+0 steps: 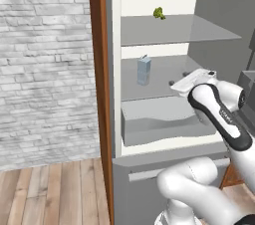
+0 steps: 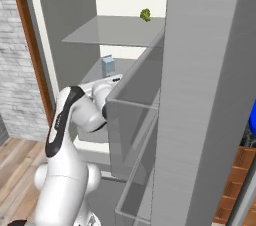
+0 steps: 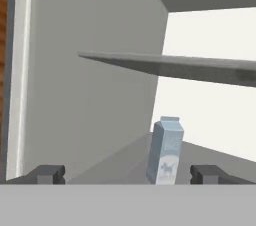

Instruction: Take out the milk from the fridge and place it on the tray on the counter. Then take the sugar cube near the tray and place it in the tray.

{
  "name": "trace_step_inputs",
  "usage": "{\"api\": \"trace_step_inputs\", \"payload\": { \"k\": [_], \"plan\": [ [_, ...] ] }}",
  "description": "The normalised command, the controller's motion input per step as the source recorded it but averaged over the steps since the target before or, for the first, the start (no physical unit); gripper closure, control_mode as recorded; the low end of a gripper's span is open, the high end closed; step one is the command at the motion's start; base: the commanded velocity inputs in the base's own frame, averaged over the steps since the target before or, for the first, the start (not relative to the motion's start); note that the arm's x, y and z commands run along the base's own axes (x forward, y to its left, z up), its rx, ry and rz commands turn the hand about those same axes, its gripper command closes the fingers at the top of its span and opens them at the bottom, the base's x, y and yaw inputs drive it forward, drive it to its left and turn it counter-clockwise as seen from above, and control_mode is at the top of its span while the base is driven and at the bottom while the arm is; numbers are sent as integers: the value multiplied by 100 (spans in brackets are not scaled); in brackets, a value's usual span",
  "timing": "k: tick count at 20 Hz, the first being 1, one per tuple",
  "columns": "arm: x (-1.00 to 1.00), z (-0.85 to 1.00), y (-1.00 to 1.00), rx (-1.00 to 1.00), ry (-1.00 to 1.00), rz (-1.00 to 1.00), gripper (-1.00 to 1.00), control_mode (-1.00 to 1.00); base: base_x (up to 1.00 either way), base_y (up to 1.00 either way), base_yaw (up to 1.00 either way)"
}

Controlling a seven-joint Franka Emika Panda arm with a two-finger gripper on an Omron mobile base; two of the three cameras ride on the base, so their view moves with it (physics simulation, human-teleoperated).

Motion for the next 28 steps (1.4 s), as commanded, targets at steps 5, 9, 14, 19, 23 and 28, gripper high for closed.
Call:
{"api": "trace_step_inputs", "payload": {
  "k": [5,9,14,19,23,28],
  "plan": [
    [32,12,-13,4,14,12,-100,-100,0,0,0],
    [29,0,-6,2,1,8,-100,-100,0,0,0],
    [15,0,1,0,0,4,-100,-100,0,0,0],
    [34,0,7,0,0,0,-100,-100,0,0,0],
    [34,-2,9,0,0,0,-100,-100,0,0,0],
    [10,-21,37,3,0,0,-100,-100,0,0,0]
  ]
}}
